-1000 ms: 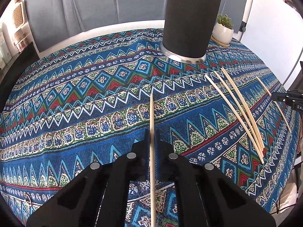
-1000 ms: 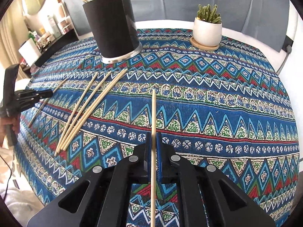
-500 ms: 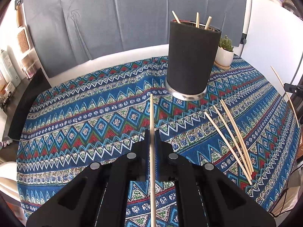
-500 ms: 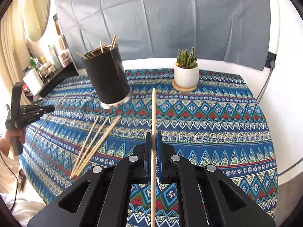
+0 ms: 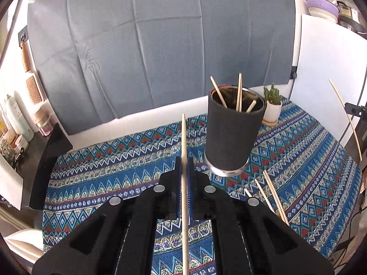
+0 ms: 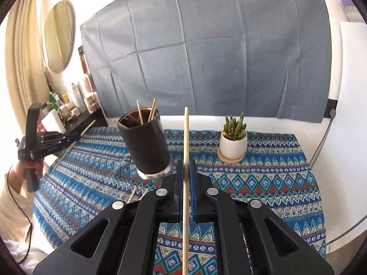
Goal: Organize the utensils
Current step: 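Lift one stick in each gripper and carry both above the black cup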
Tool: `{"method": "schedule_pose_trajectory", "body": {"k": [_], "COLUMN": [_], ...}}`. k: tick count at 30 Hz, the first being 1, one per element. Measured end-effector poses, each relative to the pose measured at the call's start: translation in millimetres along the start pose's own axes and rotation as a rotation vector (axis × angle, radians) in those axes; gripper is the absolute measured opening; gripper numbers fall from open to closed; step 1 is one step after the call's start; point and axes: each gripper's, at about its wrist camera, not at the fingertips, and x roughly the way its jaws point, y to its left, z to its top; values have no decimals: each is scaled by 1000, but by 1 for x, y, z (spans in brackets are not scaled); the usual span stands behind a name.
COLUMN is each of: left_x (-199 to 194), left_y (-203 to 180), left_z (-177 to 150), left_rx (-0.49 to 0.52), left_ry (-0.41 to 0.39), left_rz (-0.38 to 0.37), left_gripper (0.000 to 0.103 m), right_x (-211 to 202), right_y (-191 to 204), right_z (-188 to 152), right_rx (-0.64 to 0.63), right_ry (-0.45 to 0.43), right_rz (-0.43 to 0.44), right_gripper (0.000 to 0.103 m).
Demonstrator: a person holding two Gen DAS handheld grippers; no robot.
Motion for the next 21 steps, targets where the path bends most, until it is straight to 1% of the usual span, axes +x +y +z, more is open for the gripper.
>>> {"method": "schedule_pose_trajectory", "body": {"k": [4,6,10,13,16,18,20,21], "left_x": [-9,-11,-5,3,10,14,16,17], "left_y": [1,-1,-7,-5,-1,1,4,5], "left_z": [20,28,44,53,60,63,66,68], "left_rx": [-25,-36,-17,-29,-54,-59,-74,-79], "left_ry": [-96,-142,-186,-212,-248,-271,-302,-319], "left_rz": [-27,-63,-109,-138,-201,-212,-249,-255], "left_gripper": [5,5,5,5,5,5,5,5], "right_x": [8,15,33,49,67,76,83,86], "right_y": [10,17,33,40,43,44,44,44], "right_z": [23,34,52,59,63,65,68,71], "right_rx": [-13,-26,-55,-59,-37,-25,-16,-9], "right_ry": [-43,-58,-99,-119,-128,-134,-154,-169], "right_rz": [43,83,132,172,208,223,229,238], "right_gripper": [5,5,5,5,5,5,5,5]}}
